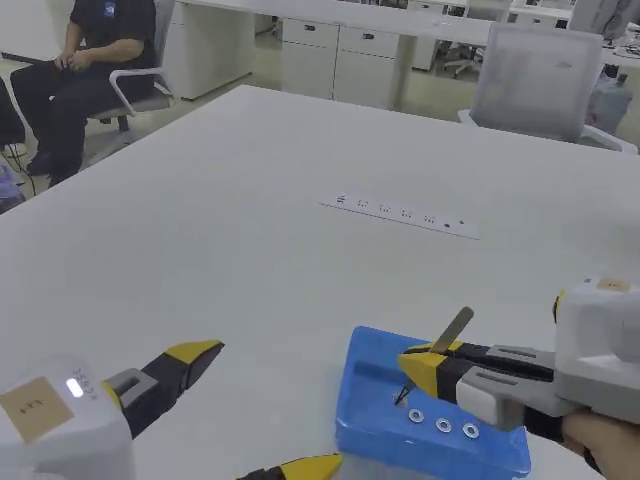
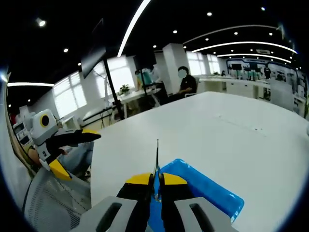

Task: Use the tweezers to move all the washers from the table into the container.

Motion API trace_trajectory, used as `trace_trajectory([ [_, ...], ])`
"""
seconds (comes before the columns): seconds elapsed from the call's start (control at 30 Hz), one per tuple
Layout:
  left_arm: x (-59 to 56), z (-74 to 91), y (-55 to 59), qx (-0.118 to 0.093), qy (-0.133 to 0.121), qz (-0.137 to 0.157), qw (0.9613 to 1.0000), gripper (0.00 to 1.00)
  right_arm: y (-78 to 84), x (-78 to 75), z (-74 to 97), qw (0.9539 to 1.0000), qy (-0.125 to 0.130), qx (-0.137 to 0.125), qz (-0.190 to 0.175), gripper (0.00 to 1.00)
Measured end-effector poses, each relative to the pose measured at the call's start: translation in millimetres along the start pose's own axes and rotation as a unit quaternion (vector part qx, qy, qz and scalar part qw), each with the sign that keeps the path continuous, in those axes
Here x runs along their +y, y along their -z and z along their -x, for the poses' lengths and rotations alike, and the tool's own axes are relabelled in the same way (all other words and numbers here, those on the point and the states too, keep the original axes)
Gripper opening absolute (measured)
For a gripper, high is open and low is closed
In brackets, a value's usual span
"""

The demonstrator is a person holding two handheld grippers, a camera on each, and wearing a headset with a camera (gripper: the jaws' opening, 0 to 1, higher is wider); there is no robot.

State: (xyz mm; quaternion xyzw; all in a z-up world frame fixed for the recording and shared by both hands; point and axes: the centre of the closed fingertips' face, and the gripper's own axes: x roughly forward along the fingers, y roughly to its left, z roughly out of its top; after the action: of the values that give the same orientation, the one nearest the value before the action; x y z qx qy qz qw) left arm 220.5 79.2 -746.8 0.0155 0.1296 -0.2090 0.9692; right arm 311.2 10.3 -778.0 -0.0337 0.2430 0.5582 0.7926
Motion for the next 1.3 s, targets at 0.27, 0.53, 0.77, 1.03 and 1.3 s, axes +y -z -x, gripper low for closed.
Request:
trace_trajectory([
  [0.27, 0.2, 0.3, -0.1, 0.000, -0.001, 0.001, 1.0000, 0.75, 4.7, -8.2, -11.6, 0.9999, 0.000, 0.015, 0.000, 0.03],
  [0.53, -0.4, 0.5, 0.0, 0.001, 0.000, 0.001, 1.0000, 0.75, 16.2, -16.9, -21.8, 0.9994, 0.003, 0.033, -0.004, 0.03],
  [0.77, -1.0, 1.1, -0.1, 0.001, 0.001, 0.001, 1.0000, 0.74, 24.2, -21.3, -27.6, 0.9990, 0.005, 0.044, -0.009, 0.03],
  [1.03, -0.7, 1.6, 0.0, 0.000, 0.000, 0.002, 1.0000, 0.74, 31.7, -24.0, -31.9, 0.9983, 0.005, 0.057, -0.011, 0.03],
  [1.3, -0.8, 1.6, 0.2, 0.001, 0.000, 0.003, 1.0000, 0.74, 35.1, -26.0, -33.6, 0.9979, 0.006, 0.064, -0.009, 0.03],
])
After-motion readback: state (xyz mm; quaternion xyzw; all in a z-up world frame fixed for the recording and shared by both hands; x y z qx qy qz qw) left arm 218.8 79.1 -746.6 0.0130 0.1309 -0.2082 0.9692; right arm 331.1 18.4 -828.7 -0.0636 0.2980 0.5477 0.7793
